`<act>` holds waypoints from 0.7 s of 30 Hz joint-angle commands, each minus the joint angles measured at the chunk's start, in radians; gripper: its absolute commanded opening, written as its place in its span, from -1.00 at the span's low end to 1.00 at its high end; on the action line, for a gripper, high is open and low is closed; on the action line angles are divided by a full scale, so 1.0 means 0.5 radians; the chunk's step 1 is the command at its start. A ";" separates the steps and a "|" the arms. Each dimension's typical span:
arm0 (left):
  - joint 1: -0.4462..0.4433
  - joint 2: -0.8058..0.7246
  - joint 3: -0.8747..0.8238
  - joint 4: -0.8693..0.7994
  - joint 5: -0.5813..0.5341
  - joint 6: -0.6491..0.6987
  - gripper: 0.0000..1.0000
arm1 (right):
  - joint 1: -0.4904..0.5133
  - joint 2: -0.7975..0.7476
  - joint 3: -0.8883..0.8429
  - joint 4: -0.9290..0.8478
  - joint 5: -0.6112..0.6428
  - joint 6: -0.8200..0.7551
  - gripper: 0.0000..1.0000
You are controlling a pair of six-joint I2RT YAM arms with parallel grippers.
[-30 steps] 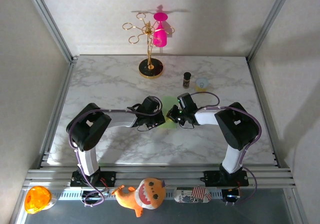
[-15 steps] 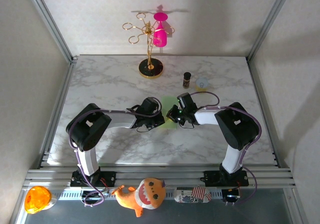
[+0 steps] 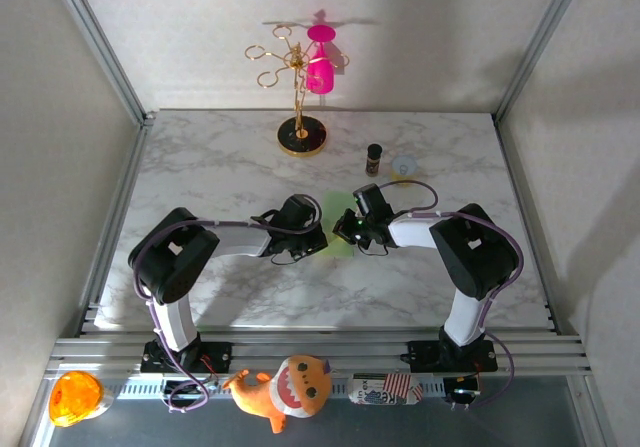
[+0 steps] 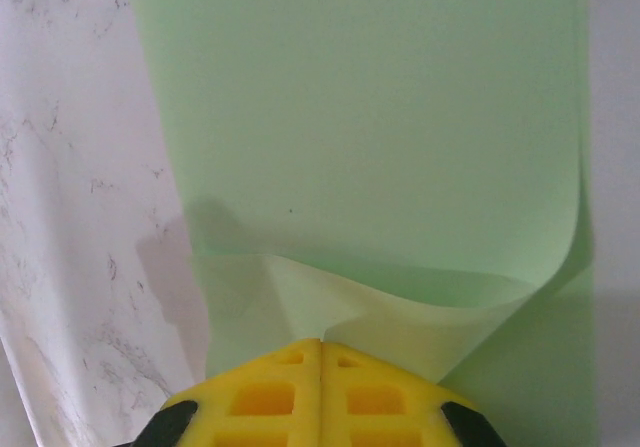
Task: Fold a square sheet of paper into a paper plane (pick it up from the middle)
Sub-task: Fold the triangle a second time at the center of the table.
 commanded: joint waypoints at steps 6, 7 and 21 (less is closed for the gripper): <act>0.016 -0.016 -0.177 -0.158 -0.032 0.088 -0.96 | -0.015 0.102 -0.054 -0.276 0.182 -0.032 -0.95; 0.019 -0.033 -0.201 -0.178 -0.035 0.103 -0.96 | -0.016 0.105 -0.053 -0.280 0.183 -0.032 -0.95; 0.071 -0.441 -0.256 -0.254 -0.038 0.101 -0.96 | -0.016 0.095 -0.034 -0.315 0.190 -0.063 -0.95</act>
